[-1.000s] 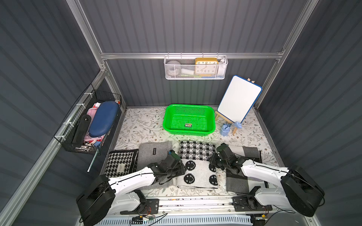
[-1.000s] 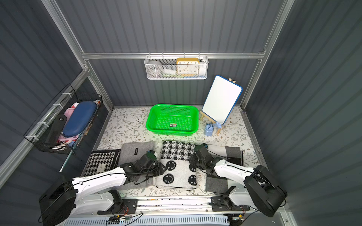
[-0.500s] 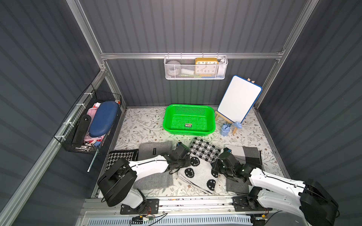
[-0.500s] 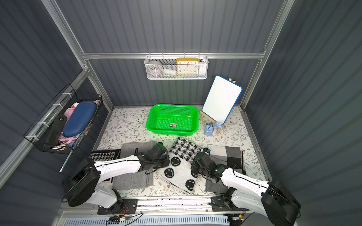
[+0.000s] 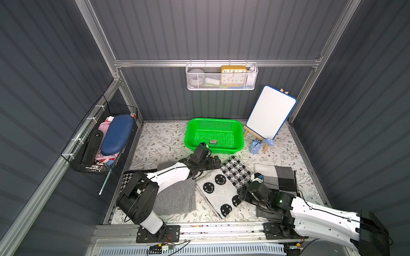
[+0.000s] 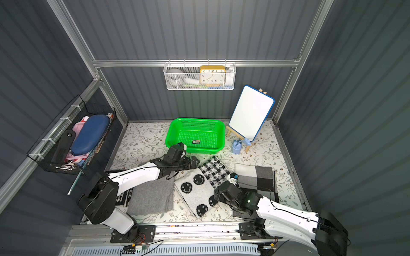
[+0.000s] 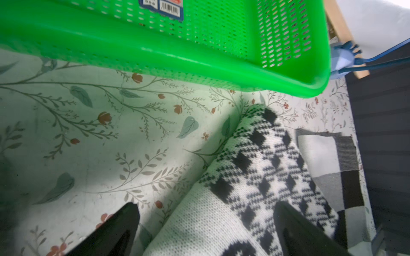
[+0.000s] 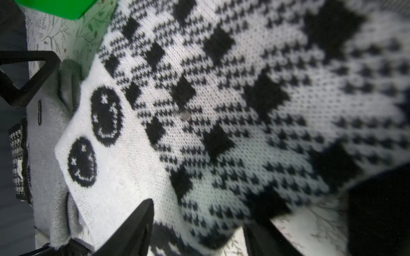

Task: Put the folded scarf in the basket
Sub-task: Adjust the scarf at the center of the board.

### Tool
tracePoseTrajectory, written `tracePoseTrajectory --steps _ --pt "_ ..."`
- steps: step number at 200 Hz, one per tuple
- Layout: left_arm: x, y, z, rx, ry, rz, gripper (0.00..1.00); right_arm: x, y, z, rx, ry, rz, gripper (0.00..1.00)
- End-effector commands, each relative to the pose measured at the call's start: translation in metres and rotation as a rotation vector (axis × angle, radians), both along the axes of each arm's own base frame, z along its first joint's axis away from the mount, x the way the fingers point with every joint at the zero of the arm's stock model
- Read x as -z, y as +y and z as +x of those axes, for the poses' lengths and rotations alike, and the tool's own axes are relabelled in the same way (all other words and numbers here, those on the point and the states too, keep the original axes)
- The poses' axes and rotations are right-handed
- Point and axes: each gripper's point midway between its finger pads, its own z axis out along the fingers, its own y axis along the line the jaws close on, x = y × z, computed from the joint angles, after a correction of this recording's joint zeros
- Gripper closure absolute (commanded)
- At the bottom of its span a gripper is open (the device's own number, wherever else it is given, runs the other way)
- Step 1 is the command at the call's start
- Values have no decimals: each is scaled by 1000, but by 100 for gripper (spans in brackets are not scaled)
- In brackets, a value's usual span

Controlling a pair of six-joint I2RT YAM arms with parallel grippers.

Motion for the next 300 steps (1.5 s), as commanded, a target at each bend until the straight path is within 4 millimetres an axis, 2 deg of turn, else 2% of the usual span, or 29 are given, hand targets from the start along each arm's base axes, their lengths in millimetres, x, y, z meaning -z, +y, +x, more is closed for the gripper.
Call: tracePoseTrajectory --steps 1,37,66,107,132,162,193,224,228,251,265,269,300 --pt "-28 12 -20 -6 -10 -42 1 -16 -37 5 40 -95 -155 29" --pt "-49 29 -59 -4 4 -162 1 -37 -73 12 88 -180 -160 25" --pt "-50 31 -93 44 87 -250 1 -34 -77 27 91 -154 -42 30" --pt "-33 28 -128 66 216 -245 1 -21 -65 54 40 -62 8 38" --pt "-9 34 -145 41 284 -222 1 -16 -55 69 5 -32 -8 39" --pt "18 41 -160 19 356 -201 1 -7 -55 77 -23 10 -81 39" --pt "29 46 -164 -9 374 -206 1 2 -55 83 -44 43 -126 39" --pt "45 40 -165 -4 402 -232 1 9 -48 82 -88 101 -133 51" --pt "47 40 -164 -12 402 -225 1 16 -48 81 -92 131 -142 53" --pt "56 38 -159 -25 419 -187 3 20 -43 71 -109 156 -148 54" --pt "53 34 -146 -32 382 -157 1 24 -42 59 -118 180 -169 54" --pt "53 33 -142 -36 375 -146 1 18 -41 57 -118 160 -168 54" --pt "53 31 -105 -73 313 -107 1 20 -36 28 -113 157 -169 54"
